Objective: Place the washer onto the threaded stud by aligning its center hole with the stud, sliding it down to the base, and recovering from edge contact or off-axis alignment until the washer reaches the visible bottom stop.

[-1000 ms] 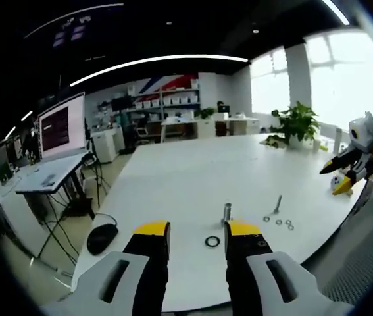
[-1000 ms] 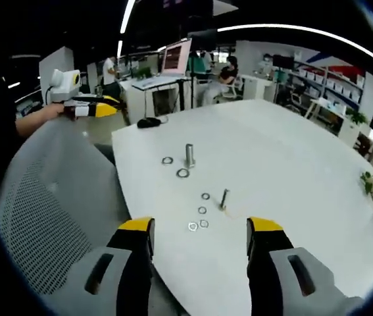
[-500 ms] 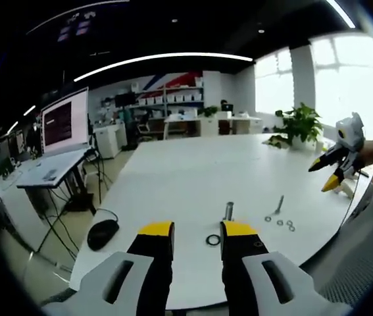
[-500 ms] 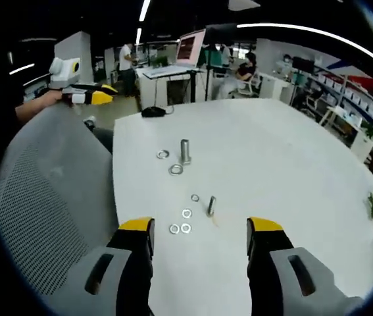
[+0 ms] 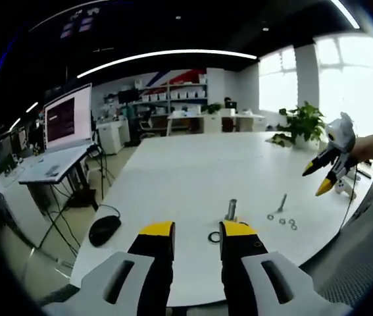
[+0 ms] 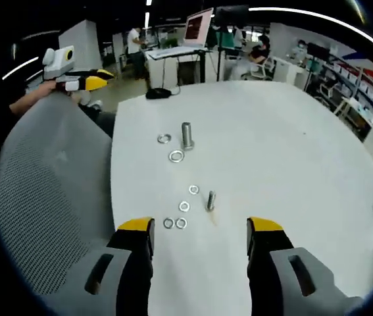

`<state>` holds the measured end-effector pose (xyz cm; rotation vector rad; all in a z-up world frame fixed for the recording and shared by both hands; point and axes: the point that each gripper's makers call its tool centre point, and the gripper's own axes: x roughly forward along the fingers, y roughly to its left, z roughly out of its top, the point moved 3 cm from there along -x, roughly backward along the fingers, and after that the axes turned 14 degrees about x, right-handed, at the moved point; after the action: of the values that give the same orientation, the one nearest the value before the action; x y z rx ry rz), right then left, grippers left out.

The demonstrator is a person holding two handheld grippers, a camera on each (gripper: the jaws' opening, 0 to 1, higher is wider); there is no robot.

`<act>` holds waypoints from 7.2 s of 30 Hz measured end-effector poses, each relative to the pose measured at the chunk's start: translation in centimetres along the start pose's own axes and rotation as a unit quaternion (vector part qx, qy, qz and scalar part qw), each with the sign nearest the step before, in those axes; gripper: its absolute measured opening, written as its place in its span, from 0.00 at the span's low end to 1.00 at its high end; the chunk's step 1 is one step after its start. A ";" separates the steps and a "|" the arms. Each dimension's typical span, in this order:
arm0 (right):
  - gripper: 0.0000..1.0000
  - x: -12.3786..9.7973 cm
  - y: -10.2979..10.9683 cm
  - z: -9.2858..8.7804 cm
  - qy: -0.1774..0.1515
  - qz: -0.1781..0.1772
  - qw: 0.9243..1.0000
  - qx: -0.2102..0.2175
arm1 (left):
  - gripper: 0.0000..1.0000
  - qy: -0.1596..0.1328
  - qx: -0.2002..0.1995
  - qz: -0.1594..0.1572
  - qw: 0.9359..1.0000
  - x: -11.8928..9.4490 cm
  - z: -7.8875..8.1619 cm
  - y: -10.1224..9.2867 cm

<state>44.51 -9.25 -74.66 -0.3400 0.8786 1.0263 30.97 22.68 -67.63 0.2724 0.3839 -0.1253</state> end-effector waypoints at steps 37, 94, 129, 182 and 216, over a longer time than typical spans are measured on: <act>0.48 4.3 -0.3 -4.5 0.188 0.054 0.978 -0.077 | 0.20 0.009 -0.006 0.000 1.000 0.0 -0.3 0.1; 0.14 9.4 2.9 -3.9 0.239 0.087 0.930 -0.266 | 0.17 0.005 -0.022 0.001 1.000 0.0 -0.2 0.2; 0.13 5.3 0.7 -1.2 0.226 0.077 0.945 -0.225 | 0.16 -0.001 -0.025 0.000 1.000 0.0 0.0 0.2; 0.13 7.7 -0.2 2.2 0.220 0.059 0.941 -0.249 | 0.16 -0.002 -0.030 0.003 1.000 0.0 0.0 0.3; 0.03 11.0 -0.8 -0.1 0.249 0.074 0.933 -0.248 | 0.16 0.010 -0.031 0.002 0.999 0.1 -0.3 0.3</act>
<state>47.63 -3.20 -83.31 -1.0078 1.0994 1.3285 30.96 23.09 -67.88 0.2138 0.4071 -0.1072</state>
